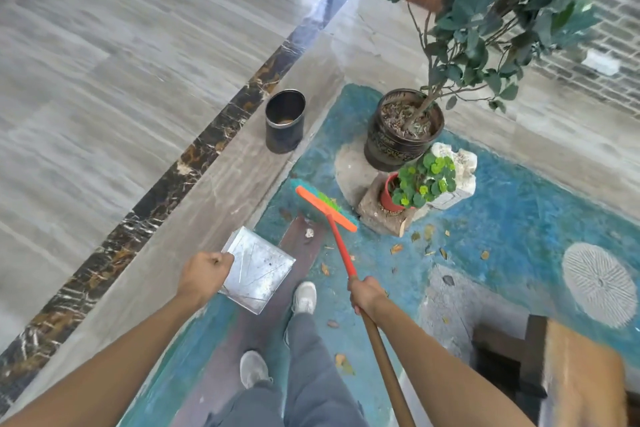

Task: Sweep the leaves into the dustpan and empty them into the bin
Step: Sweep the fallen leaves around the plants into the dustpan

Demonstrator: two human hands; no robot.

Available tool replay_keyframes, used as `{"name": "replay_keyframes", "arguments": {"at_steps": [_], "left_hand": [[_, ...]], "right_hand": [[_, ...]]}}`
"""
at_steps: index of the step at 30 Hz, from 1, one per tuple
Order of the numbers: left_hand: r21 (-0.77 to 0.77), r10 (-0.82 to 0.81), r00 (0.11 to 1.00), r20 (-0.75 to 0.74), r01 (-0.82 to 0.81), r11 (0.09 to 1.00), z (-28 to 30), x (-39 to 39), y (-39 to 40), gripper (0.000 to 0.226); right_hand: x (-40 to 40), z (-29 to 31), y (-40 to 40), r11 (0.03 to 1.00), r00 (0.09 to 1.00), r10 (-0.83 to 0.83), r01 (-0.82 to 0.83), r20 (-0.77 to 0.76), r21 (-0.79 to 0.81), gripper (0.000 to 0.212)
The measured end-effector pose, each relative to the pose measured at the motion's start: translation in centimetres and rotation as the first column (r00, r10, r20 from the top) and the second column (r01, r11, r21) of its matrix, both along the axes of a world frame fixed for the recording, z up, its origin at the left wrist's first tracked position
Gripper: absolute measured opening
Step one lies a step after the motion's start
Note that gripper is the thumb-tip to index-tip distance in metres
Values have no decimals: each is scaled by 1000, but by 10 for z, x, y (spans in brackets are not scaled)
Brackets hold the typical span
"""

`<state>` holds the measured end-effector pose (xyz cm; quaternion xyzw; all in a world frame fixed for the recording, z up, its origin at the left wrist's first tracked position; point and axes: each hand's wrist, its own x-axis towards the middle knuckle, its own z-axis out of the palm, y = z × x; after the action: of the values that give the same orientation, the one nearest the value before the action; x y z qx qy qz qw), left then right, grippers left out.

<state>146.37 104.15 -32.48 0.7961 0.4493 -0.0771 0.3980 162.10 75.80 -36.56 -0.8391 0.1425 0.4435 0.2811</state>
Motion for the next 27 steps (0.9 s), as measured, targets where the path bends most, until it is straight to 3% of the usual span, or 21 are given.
{"name": "replay_keyframes", "arguments": {"at_steps": [6,9,12,18,23,27], "left_hand": [[0,21,1000,-14,-21,1000,-18,71,41,36],[17,66,998,-21,-65,998,-23,98,62,43],[18,89,996,-12,-88,996,-25,114,74,45],[-20,107,993,52,-106,994,-27,137,104,47],[-36,125,989,81,-122,992,-25,144,120,47],[-26,105,991,77,-103,994,-30,151,125,50]], "right_hand": [[123,-20,61,1000,1000,11,-12,23,27,31],[169,-26,85,995,997,-48,53,-68,82,34],[199,-30,109,1000,1000,11,-11,-5,-9,46],[238,-39,135,986,988,126,-116,84,-115,30],[275,-62,178,991,985,121,-112,123,-73,16],[290,-77,203,980,976,175,-161,129,-114,25]]}}
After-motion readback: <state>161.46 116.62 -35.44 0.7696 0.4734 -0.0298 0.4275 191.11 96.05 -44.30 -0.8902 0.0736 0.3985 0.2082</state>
